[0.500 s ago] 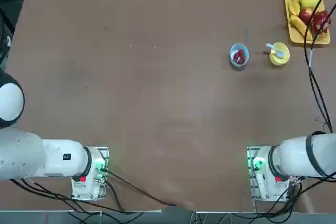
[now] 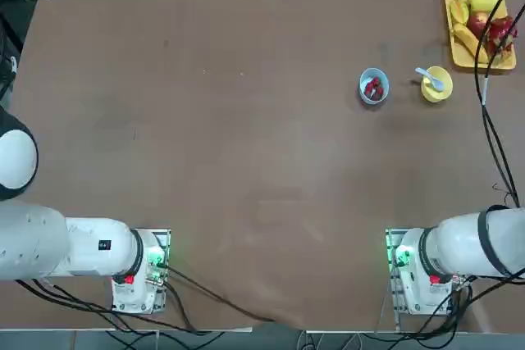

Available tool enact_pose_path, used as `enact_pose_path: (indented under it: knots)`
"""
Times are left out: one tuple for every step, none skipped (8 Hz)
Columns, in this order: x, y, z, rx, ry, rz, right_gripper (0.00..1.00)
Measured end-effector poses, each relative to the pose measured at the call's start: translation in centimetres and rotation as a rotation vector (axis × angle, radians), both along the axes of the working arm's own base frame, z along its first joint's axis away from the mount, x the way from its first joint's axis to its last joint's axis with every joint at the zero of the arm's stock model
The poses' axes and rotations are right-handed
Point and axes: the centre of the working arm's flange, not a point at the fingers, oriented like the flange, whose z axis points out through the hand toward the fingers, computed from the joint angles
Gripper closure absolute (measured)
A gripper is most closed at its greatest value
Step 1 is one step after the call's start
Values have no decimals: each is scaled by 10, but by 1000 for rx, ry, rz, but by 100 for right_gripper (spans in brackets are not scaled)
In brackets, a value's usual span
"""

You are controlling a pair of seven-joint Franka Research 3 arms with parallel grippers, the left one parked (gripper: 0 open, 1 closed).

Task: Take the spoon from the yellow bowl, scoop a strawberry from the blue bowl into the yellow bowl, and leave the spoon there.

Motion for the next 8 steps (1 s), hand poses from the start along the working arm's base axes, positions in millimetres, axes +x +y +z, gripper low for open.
enact_pose_path:
  knots:
    - [3,4,-7,-13,14,10,0]
    - [10,16,-21,-51,41,27,0]
    - [20,34,-42,-104,77,40,0]
    - [32,54,-69,-158,109,43,0]
    - [44,69,-97,-219,132,41,0]
    - [56,79,-130,-296,153,34,0]
    - [66,84,-165,-385,170,33,0]
    - [75,87,-199,-461,187,20,0]
